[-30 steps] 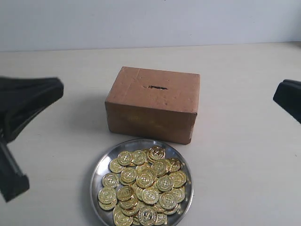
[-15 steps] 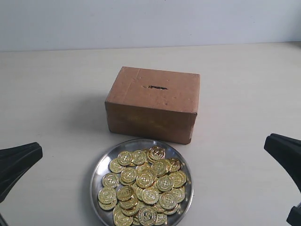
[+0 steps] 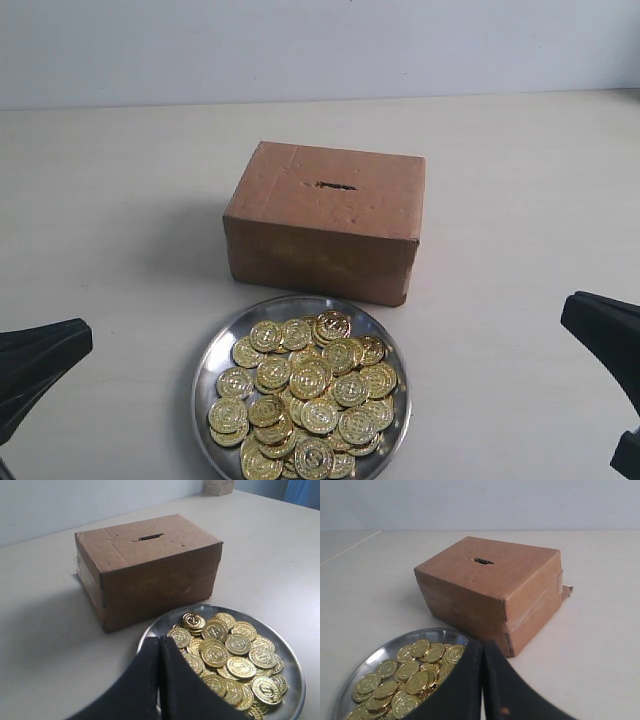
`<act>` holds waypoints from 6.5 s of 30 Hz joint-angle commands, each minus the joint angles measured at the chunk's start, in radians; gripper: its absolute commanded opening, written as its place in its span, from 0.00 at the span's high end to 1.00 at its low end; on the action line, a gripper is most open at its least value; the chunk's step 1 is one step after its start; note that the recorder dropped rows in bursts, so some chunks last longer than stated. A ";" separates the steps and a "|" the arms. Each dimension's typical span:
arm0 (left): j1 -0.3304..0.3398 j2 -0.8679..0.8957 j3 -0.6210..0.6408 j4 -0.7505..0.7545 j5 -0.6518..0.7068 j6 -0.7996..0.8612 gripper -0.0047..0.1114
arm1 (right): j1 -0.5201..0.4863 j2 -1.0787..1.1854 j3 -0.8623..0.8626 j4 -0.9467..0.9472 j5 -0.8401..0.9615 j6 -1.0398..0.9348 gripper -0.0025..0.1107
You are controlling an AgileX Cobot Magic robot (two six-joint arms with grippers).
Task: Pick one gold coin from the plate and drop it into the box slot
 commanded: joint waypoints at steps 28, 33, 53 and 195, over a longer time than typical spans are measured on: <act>0.736 -0.638 0.001 0.019 0.011 -0.005 0.96 | -0.793 -0.409 0.005 0.002 -0.044 0.005 0.98; 0.764 -0.680 0.001 0.023 -0.004 -0.005 0.96 | -0.868 -0.409 0.005 0.002 -0.044 0.005 0.98; 0.764 -0.680 0.001 0.026 -0.001 -0.002 0.96 | -0.891 -0.409 0.005 0.279 -0.137 -0.036 0.98; 0.844 -0.680 0.001 0.173 0.707 -0.195 0.96 | -0.919 -0.409 0.005 1.618 -0.162 -1.960 0.98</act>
